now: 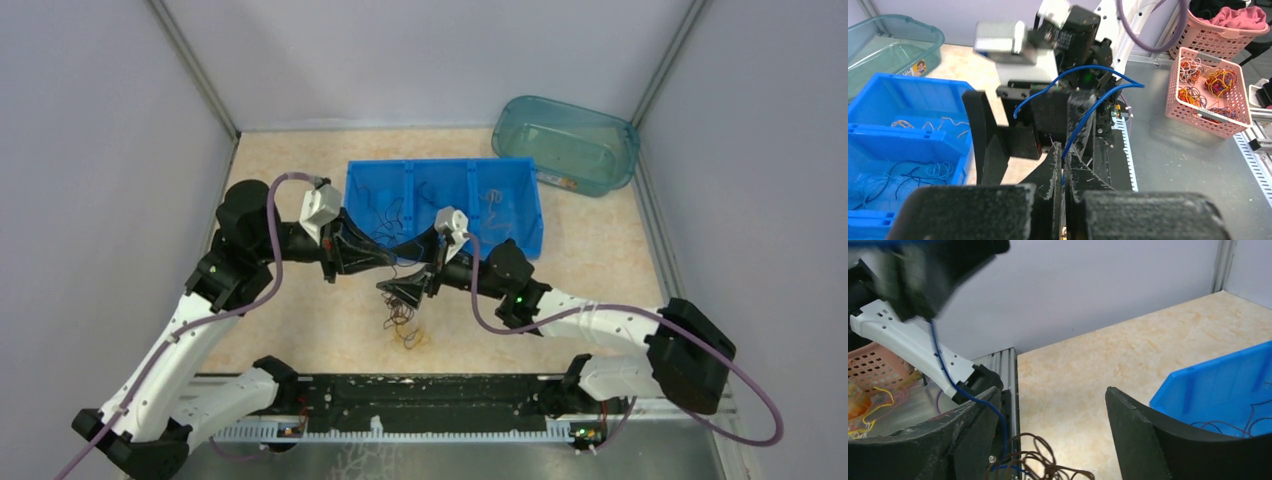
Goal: Untangle the cables
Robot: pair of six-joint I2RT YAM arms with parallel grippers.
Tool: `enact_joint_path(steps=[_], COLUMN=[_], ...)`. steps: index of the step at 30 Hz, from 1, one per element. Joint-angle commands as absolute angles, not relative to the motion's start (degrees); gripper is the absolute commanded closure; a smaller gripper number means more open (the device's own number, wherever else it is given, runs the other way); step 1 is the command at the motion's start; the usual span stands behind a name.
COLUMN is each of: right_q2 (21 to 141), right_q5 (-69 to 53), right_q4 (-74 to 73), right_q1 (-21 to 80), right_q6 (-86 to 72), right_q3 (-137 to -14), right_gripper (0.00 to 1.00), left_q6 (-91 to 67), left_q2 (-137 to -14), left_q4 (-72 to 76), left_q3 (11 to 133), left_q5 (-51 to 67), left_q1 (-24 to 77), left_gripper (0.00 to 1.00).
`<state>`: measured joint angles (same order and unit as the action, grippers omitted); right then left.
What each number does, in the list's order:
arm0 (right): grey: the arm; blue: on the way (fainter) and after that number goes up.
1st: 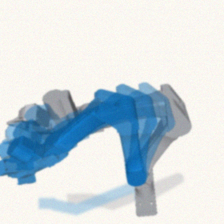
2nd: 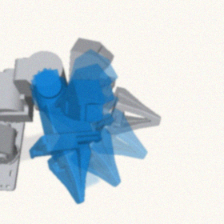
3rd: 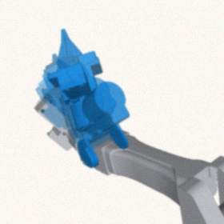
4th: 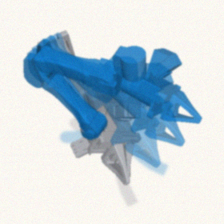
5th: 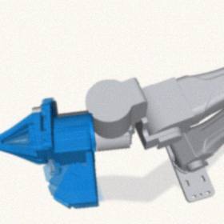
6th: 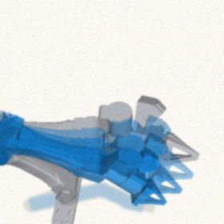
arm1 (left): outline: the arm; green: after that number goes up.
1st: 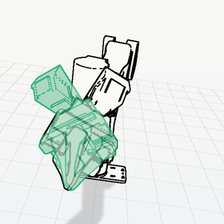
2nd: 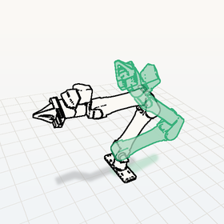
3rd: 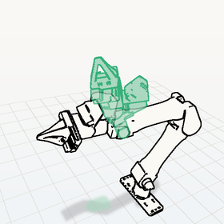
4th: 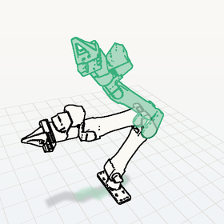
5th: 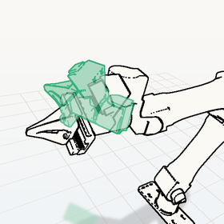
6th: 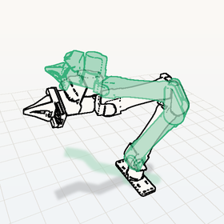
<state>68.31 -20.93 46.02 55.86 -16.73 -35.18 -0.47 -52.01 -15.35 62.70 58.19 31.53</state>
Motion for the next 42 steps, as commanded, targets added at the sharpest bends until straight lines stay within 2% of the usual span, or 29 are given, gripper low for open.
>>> enact_joint_path(steps=[1, 4, 9, 21, 29, 36, 42], right_q2=[73.26, 75.59, 79.60, 85.54, 89.06, 90.38, 91.91], right_q5=[-21.79, -21.08, -21.02, -18.63, -18.60, -18.33, -16.67], right_q4=[56.40, 60.79, 63.51, 67.28, 72.06, 72.31, 74.43], right_q1=[57.11, 57.37, 58.53, 59.73, 60.02, 60.12, 60.21], right_q6=[-19.16, -21.28, -23.34, -24.60, -27.70, -28.47, -28.39], right_q3=[-36.04, -33.01, -31.02, -27.91, -25.73, -25.02, -21.65], right_gripper=[0.27, 0.37, 0.43, 0.45, 0.47, 0.53, 0.50], left_q6=[-1.35, -1.47, -2.33, 4.03, 11.01, 13.08, 17.68], left_q2=[-52.10, -52.68, -53.88, -59.25, -61.76, -63.61, -64.95], left_q4=[-15.65, -15.93, -14.95, -17.18, -15.78, -11.93, -9.30], left_q3=[66.23, 68.51, 71.74, 89.02, 101.70, 109.69, 114.27], left_q5=[60.09, 60.65, 61.49, 58.87, 50.91, 45.33, 39.94], left_q1=[31.85, 31.90, 31.92, 32.03, 31.95, 31.92, 31.95], left_gripper=[1.00, 1.00, 1.00, 1.00, 1.00, 1.00, 1.00])
